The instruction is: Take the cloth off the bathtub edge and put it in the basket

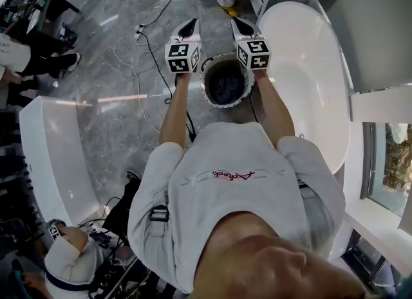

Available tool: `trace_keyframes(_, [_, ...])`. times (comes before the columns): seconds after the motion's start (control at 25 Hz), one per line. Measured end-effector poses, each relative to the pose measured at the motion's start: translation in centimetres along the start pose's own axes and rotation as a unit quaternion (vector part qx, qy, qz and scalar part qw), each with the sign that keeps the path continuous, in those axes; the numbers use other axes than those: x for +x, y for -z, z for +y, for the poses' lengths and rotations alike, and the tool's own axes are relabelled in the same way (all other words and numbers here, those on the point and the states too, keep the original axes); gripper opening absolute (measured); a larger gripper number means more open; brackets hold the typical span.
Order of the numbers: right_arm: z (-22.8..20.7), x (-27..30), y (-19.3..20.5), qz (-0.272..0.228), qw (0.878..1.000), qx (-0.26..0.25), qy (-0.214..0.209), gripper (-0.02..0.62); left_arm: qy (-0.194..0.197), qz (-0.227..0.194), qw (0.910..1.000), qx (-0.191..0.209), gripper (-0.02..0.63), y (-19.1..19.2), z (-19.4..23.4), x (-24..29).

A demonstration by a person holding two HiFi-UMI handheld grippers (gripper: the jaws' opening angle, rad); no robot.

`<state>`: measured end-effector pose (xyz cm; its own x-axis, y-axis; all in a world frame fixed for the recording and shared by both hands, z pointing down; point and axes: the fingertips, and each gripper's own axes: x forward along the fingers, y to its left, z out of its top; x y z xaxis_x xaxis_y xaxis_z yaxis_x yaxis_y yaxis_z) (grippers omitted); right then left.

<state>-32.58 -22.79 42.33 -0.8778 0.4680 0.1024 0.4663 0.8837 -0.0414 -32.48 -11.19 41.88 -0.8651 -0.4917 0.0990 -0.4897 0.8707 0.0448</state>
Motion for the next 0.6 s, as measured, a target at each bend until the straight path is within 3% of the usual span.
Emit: trace_keyframes(0.6, [0.17, -0.64, -0.55, -0.006, 1.0, 0.002, 0.001, 0.005, 0.002, 0.006, 1.0, 0.005, 0.001, 0.13, -0.67, -0.63])
